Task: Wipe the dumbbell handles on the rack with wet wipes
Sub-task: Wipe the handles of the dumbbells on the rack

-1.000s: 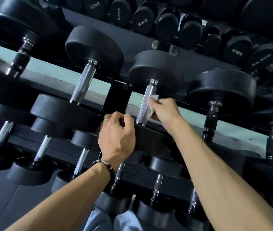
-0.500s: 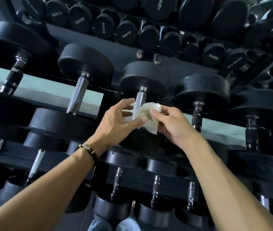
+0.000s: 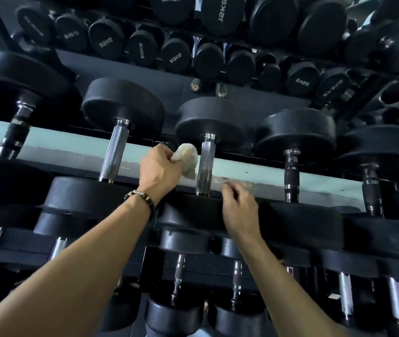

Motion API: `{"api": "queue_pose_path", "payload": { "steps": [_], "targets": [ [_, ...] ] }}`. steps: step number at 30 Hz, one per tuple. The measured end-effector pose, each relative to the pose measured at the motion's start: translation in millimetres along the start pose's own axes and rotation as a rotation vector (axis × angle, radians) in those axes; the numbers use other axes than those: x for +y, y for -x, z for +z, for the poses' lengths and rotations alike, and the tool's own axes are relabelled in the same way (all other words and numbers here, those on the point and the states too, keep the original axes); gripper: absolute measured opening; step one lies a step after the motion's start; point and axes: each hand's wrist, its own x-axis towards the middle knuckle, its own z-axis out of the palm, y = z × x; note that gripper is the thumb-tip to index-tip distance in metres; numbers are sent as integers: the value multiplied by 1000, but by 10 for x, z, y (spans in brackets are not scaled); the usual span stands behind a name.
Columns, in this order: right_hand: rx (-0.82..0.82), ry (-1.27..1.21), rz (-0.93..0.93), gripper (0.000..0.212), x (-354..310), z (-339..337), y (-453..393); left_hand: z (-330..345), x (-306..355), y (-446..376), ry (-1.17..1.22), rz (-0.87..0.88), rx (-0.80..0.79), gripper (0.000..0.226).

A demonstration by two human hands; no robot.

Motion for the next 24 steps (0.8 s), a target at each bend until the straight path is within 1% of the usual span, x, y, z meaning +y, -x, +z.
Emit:
{"api": "queue_pose_path", "payload": {
  "steps": [3,4,6,8,9,10,12,13,15,16,17,19,21,22,24],
  "targets": [
    [75,-10,12,27,34,97,8,207,154,-116,152,-3,-154,14],
    [82,-22,20,32,29,109,12,245,203,-126,156,24,-200,13],
    [101,-24,24,41,20,102,21,241,237,-88,122,67,-309,19],
    [116,-31,6,46,-9,81,36,183,159,-30,141,56,-434,26],
    [119,-39,3,47,-11,76,42,151,117,-23,179,38,-471,30],
    [123,-48,5,47,-16,77,47,147,77,-57,204,33,-477,33],
    [119,-54,18,45,-10,90,50,216,67,-183,228,64,-413,35],
    [117,-56,24,42,7,103,47,277,93,-255,265,69,-358,29],
    [116,-71,33,36,47,125,35,389,175,-364,356,12,-256,10],
    [115,-79,33,34,64,136,23,421,209,-399,405,-42,-222,7],
    [111,-85,33,33,76,139,17,434,230,-416,443,-94,-207,9],
    [106,-92,30,34,78,129,18,396,216,-370,432,-151,-263,11],
    [102,-85,20,38,74,122,19,357,113,-306,287,-124,-327,18],
    [101,-79,16,41,75,119,19,338,79,-282,226,-103,-335,24],
    [93,-72,19,42,75,111,23,337,101,-305,217,-71,-308,27]
  ]
}}
